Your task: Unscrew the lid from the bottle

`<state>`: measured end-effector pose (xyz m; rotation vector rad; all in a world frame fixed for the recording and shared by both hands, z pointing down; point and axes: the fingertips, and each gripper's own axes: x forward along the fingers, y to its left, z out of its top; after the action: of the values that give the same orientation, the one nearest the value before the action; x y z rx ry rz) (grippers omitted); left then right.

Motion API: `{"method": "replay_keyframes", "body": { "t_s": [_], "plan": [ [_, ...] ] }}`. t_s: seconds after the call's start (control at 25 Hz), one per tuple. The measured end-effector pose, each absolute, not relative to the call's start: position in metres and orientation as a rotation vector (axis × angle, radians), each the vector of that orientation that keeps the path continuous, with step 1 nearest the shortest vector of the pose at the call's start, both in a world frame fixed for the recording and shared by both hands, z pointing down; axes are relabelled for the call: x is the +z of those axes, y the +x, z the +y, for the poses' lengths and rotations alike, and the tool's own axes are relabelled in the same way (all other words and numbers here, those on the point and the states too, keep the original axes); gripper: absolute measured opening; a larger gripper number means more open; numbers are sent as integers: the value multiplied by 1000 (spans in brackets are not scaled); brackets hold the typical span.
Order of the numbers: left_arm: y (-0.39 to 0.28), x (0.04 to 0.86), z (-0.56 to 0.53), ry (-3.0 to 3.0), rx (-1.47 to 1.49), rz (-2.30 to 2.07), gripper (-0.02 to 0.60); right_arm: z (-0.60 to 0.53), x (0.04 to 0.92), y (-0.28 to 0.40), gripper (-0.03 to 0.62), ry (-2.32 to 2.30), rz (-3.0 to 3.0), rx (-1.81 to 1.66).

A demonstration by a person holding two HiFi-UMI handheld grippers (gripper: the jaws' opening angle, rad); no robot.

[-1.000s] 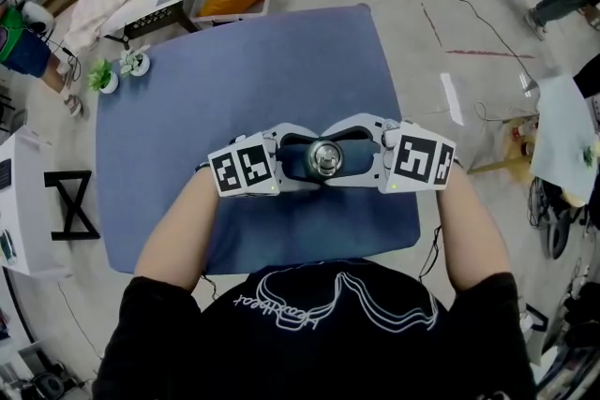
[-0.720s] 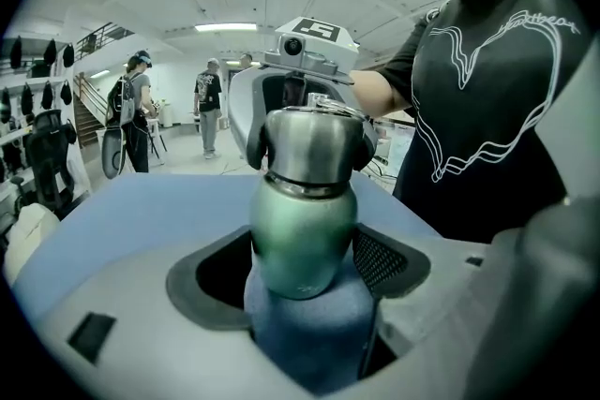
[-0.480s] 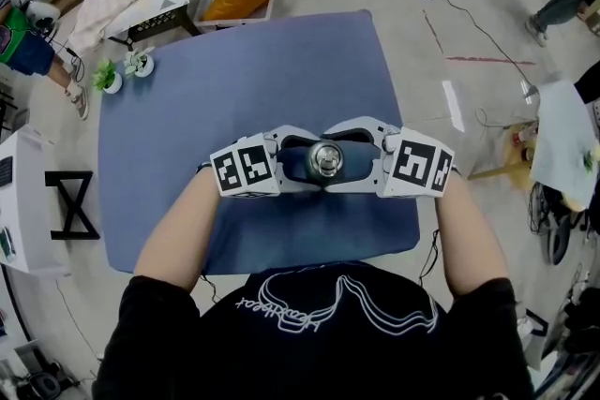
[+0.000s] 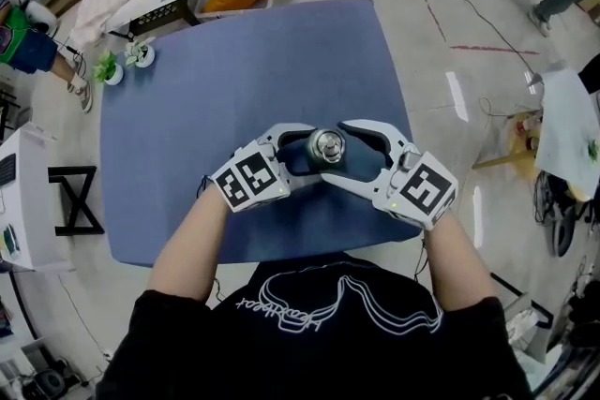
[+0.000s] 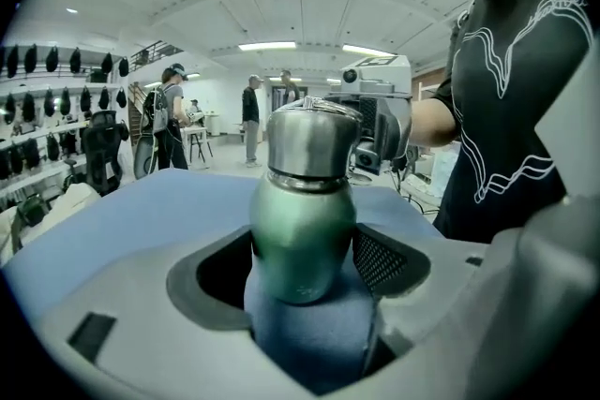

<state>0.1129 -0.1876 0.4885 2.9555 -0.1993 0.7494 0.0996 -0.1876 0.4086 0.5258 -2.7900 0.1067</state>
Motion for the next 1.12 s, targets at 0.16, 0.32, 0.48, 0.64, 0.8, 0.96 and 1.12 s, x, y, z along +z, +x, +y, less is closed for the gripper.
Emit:
{"method": "replay_keyframes", "body": {
  "t_s": [0.16, 0.32, 0.48, 0.64, 0.8, 0.96, 1.12],
  "plan": [
    [112, 488, -188, 2929, 708, -325, 325, -190, 410, 99, 318, 677, -2808, 138],
    [112, 487, -187, 2900, 674, -422, 325, -193, 411, 97, 311, 779, -2804, 153],
    [112, 487, -188, 2889, 634, -479, 325, -195, 414, 95, 296, 850, -2786, 117],
    [110, 487, -187, 2882, 623, -529, 325, -196, 415, 92, 281, 900, -2770, 109],
    [113, 488, -187, 2888, 609, -558, 325, -197, 415, 92, 265, 920, -2785, 95],
    [114, 486, -187, 2889, 592, -569, 325, -196, 414, 92, 264, 906, -2783, 83],
    [114, 487, -185, 2898, 594, -554, 325, -194, 415, 92, 262, 865, -2793, 74]
  ]
}}
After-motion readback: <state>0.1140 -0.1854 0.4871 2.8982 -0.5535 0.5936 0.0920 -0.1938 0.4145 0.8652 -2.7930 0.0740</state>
